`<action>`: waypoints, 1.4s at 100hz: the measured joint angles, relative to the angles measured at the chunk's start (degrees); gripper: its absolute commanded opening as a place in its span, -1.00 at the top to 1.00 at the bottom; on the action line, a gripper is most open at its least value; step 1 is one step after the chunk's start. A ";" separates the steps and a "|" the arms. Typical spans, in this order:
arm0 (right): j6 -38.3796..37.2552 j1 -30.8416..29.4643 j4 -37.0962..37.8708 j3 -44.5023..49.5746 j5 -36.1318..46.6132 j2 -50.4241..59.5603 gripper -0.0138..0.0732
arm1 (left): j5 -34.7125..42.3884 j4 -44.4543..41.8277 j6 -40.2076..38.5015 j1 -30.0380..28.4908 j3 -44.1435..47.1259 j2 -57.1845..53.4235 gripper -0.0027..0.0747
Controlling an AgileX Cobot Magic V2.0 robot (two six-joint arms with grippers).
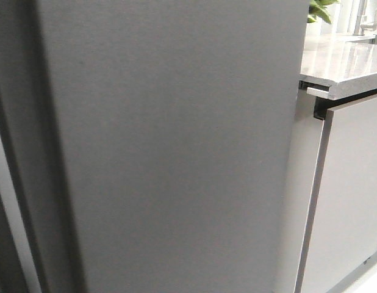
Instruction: Close fridge door
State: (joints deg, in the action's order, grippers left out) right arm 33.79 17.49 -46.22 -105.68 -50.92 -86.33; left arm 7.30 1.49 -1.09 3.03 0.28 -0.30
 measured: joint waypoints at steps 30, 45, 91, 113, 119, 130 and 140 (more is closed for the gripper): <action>2.31 0.17 -0.94 -4.28 -2.13 -5.55 0.78 | 0.00 0.00 0.00 0.00 0.00 0.00 0.98; 3.32 0.17 -2.59 -5.82 -2.13 -8.86 0.78 | 0.00 0.00 0.00 0.00 0.00 0.00 0.98; 5.25 3.23 -1.58 -8.92 2.62 -17.90 0.78 | 0.00 0.00 0.00 0.00 0.00 0.00 0.98; 4.03 3.23 4.12 -8.92 2.75 -17.39 0.78 | 0.00 0.00 0.00 0.00 0.00 0.00 0.98; 2.55 3.23 7.22 -8.92 2.75 -16.16 0.78 | 0.00 0.00 0.00 0.00 0.00 0.00 0.98; -0.64 3.23 13.47 -8.92 1.39 -12.44 0.78 | 0.00 0.00 0.00 0.00 0.00 0.00 0.98; -3.54 3.23 18.62 -8.92 -0.80 -7.39 0.78 | 0.00 0.00 0.00 0.00 0.00 0.00 0.98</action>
State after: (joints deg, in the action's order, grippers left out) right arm 30.25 20.71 -27.60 -114.60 -51.72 -93.72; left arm 7.30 1.49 -1.09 3.03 0.28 -0.30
